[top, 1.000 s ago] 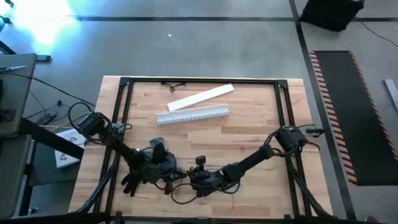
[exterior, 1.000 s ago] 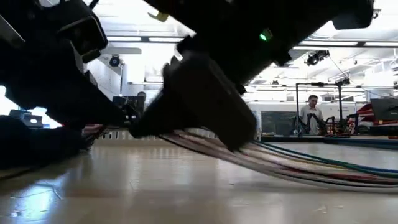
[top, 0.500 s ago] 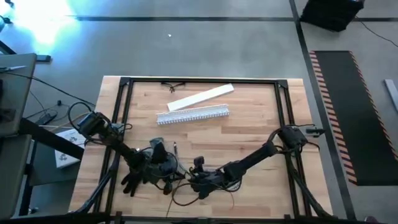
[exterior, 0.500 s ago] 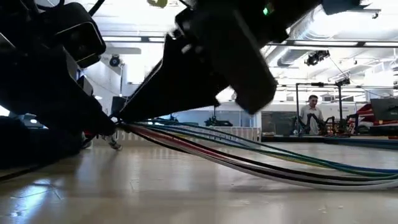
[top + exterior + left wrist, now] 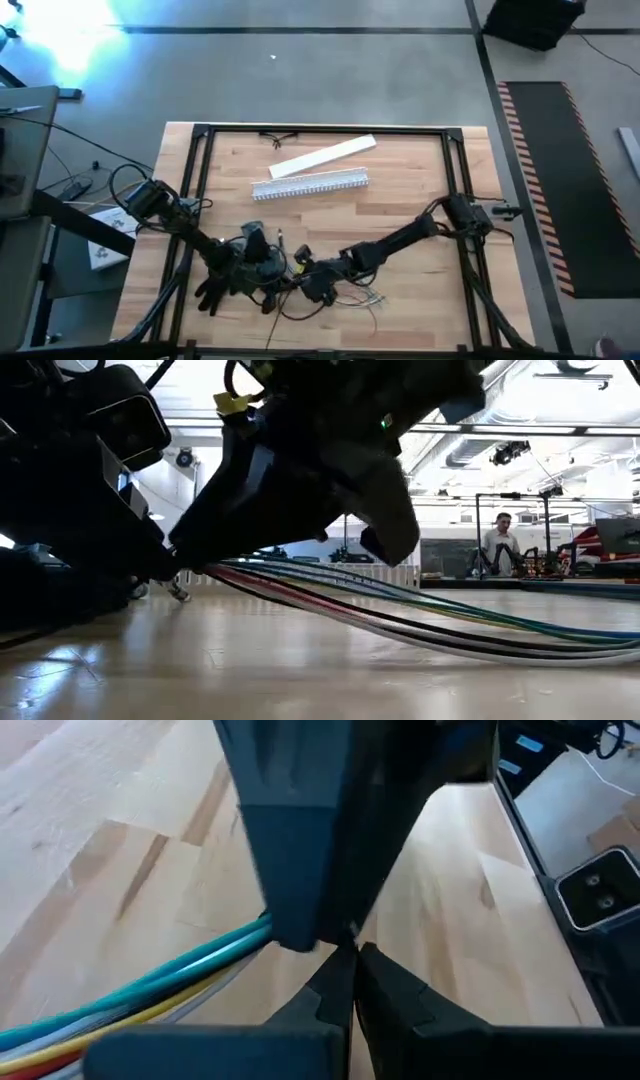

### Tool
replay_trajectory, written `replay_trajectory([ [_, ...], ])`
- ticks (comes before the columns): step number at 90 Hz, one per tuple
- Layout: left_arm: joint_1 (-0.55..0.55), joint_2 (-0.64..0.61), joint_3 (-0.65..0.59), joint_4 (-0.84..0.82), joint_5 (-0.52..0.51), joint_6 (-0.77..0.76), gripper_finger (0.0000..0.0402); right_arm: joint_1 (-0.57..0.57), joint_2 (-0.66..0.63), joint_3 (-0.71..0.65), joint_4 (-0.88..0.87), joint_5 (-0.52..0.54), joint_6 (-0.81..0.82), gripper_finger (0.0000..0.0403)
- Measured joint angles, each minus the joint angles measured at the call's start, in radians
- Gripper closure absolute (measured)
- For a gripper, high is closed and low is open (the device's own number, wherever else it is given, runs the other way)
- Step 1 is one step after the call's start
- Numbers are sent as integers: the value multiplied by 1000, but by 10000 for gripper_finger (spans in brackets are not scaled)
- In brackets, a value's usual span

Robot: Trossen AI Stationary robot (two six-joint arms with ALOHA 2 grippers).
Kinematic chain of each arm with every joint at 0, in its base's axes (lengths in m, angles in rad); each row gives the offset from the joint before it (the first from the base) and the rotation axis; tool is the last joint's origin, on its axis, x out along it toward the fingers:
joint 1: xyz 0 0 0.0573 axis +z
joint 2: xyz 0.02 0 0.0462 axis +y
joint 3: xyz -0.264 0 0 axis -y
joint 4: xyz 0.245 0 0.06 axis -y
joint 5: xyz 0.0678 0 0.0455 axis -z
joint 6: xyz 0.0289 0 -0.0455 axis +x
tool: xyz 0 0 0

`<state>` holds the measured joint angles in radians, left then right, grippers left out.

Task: Ziptie cables
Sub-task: Wrap the black zip tie on the cable

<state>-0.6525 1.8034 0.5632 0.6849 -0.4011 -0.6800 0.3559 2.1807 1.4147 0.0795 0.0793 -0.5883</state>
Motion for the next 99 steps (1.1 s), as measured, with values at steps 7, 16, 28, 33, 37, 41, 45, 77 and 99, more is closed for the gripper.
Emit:
replay_trajectory([
  [7, 0, 0, 0, 0, 1, -1, 401, -4, 0, 0, -1, -62, -3, 331],
  [16, 0, 0, 0, 0, 5, -8, 401, -4, 0, 0, 4, -88, -8, 338],
  [28, 0, 0, 0, 0, 7, -8, 401, -3, 0, 0, 5, -93, -22, 343],
  [33, 0, 0, 0, 0, 10, -9, 401, -3, 0, 0, 6, -96, -22, 343],
  [37, 0, 0, 0, 0, 12, -13, 401, -3, 0, 0, 10, -97, -23, 344],
  [41, 2, 0, 0, 0, 16, -16, 401, -3, 0, 0, 18, -102, -23, 345],
  [45, 4, 0, 0, 0, 27, -17, 401, -3, 0, 0, 23, -111, -23, 351],
  [77, 5, 0, -1, -3, 57, -26, 401, -2, 0, 0, 4, -68, -14, 392],
  [99, 4, 0, -1, -3, 64, -26, 401, -3, 0, 0, 16, -61, -19, 336],
])
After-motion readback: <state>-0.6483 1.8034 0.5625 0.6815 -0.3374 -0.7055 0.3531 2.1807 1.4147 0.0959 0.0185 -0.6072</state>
